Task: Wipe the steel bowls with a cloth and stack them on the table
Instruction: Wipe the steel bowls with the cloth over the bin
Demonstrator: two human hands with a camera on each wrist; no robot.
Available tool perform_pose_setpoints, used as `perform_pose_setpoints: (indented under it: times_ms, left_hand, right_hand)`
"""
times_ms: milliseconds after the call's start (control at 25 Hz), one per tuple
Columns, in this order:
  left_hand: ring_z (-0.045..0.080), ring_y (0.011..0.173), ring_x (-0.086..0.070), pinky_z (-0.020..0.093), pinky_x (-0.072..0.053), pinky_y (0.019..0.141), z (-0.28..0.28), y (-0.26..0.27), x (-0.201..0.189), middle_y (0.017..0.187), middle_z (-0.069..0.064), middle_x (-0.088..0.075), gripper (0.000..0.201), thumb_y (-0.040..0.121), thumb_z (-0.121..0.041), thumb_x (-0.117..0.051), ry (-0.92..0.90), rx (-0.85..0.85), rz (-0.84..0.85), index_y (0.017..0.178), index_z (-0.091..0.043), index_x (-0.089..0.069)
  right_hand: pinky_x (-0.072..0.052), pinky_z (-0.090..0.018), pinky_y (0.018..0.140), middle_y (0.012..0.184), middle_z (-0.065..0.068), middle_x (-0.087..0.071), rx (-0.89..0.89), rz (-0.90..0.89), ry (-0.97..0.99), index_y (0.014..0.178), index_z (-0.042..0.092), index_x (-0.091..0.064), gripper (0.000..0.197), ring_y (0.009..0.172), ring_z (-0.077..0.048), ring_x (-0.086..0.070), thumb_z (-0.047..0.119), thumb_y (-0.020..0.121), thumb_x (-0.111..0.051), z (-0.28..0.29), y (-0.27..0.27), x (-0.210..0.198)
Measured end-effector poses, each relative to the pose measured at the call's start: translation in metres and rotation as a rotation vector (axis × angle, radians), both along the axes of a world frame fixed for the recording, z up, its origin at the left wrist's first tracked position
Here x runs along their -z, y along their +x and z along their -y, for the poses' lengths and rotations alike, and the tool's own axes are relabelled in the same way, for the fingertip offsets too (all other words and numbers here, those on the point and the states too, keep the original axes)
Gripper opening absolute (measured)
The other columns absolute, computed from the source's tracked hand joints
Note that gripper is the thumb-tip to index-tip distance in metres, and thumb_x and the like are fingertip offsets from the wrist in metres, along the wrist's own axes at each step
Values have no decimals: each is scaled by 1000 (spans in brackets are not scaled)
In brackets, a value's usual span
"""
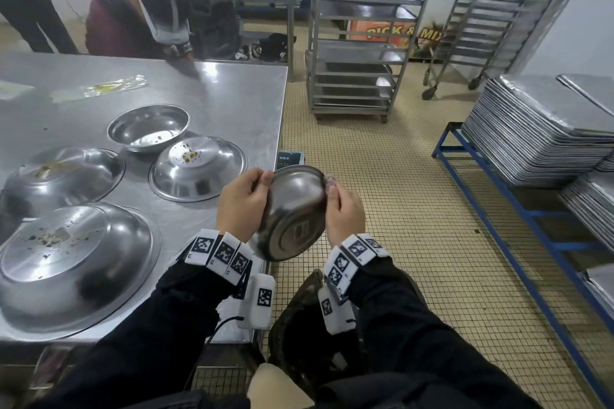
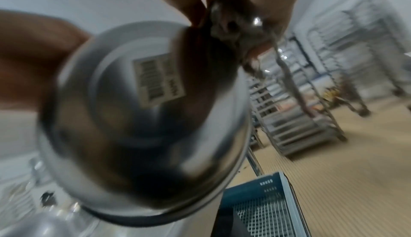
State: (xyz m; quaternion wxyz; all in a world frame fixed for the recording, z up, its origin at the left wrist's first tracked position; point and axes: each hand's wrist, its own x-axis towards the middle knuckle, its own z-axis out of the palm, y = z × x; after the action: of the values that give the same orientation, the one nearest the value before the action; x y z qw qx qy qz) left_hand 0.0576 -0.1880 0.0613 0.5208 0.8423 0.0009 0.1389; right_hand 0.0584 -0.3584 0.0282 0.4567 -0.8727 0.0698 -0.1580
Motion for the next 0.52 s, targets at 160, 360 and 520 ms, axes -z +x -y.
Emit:
perform_pose_setpoints:
  times_ms: [160,360,520]
  left_hand:
    - [16,54,-47,34,-41,56,2,0,-2,61,5,-56,27,99,-29,-50,1,-3,17,76,-17,-60]
    - [26,56,-51,41,-45,56,13,-2,-7,62,9,-58,26,97,-30,-53,-71,30,31,75,-19,-61]
    - [14,56,-47,31,-40,61,5,-1,1,56,-10,-55,27,95,-30,-57,-276,-29,-4,72,-18,-63]
  right_hand:
    - [-41,-21,93,120,-2,-54,-88,286,-124,128,17,-56,42,107,-14,-45,38,96,-39,0,-11,1]
    - [-32,-32,107,134,0,-52,-1,380,-156,132,18,-53,46,124,-17,-41,39,96,-32,-22,-5,-12]
    - [-36,-30,97,126,6,-54,56,-66,386,134,28,-47,41,119,-18,-50,42,101,-27,5,-8,-11]
